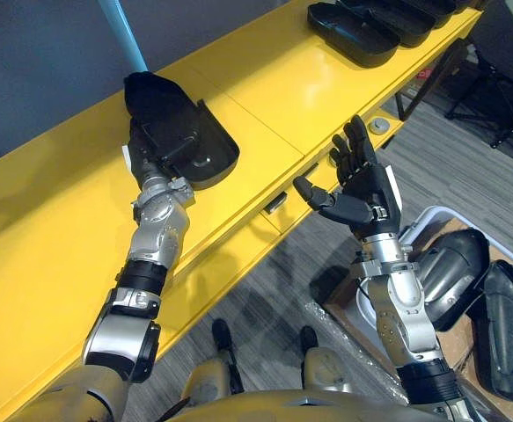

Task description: Walk over and take three plastic housings, then place them on the shelf

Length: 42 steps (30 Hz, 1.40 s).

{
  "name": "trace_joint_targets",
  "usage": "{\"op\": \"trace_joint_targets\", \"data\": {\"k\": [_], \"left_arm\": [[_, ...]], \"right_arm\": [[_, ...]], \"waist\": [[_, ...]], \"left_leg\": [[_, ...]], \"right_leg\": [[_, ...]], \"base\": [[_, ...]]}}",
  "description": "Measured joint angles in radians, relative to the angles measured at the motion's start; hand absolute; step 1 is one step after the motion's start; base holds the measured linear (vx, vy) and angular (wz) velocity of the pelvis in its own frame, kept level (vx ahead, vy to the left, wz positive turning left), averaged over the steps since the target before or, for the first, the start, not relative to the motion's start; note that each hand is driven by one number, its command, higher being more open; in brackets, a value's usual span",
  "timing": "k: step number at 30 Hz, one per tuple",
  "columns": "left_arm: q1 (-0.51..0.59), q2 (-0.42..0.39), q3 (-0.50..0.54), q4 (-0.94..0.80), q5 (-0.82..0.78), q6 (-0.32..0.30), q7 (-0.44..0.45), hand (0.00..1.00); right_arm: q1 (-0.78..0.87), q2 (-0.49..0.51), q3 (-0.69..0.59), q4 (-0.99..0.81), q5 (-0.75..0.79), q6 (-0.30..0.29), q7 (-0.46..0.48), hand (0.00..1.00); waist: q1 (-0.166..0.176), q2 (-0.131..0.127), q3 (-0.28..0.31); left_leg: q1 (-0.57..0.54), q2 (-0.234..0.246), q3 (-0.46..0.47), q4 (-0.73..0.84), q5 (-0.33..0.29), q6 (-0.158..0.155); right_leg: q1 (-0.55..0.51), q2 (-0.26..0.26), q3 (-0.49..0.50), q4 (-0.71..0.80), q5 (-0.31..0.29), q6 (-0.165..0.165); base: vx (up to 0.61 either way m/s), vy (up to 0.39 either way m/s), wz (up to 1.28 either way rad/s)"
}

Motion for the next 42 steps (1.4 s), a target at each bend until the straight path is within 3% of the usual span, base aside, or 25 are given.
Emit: {"op": "trace_joint_targets", "data": {"k": [8, 12, 18, 32, 42], "left_arm": [[-0.035, -0.053, -0.006, 0.017, 0.100, -0.035, 0.202, 1.00], [-0.028, -0.064, 0.017, 0.001, 0.179, 0.016, 0.242, 1.00], [-0.011, -0.055, 0.033, -0.044, 0.195, 0.100, 0.195, 1.00], [0.005, 0.034, 0.029, -0.058, 0.191, 0.208, 0.034, 1.00], [-0.005, 0.034, 0.025, -0.034, 0.223, 0.206, 0.083, 1.00]], "right_arm": [[0.019, 0.000, 0.037, 0.004, -0.001, 0.000, -0.022, 1.00], [0.050, 0.001, 0.037, 0.005, -0.025, 0.000, -0.037, 1.00], [0.043, 0.001, 0.050, 0.005, -0.034, 0.000, -0.048, 1.00], [0.042, 0.001, 0.075, 0.005, -0.032, 0.001, -0.035, 1.00], [0.051, 0.001, 0.087, 0.005, -0.029, 0.002, -0.016, 1.00]], "waist": [[-0.008, -0.010, 0.009], [-0.005, -0.010, 0.009], [0.008, -0.010, 0.009], [0.007, -0.004, 0.004], [-0.003, 0.009, -0.010]], "left_leg": [[-0.003, 0.001, -0.002, -0.002, 0.006, 0.005], [-0.004, -0.001, -0.019, 0.000, 0.009, 0.004], [0.002, -0.001, -0.026, 0.000, 0.010, 0.004], [0.015, 0.000, -0.027, -0.003, 0.010, 0.003], [0.015, 0.001, -0.026, -0.001, 0.011, 0.003]], "right_leg": [[0.003, 0.000, -0.002, 0.003, 0.005, 0.008], [0.015, 0.000, -0.021, 0.001, 0.004, 0.007], [0.029, -0.001, -0.032, -0.003, 0.003, 0.006], [0.048, 0.000, -0.035, -0.012, 0.006, 0.009], [0.048, 0.001, -0.034, -0.015, 0.008, 0.010]], "base": [[0.01, -0.002, 0.01], [0.04, -0.011, 0.13], [0.01, -0.004, 0.06], [0.00, 0.000, 0.00], [0.00, 0.000, 0.00]]}}
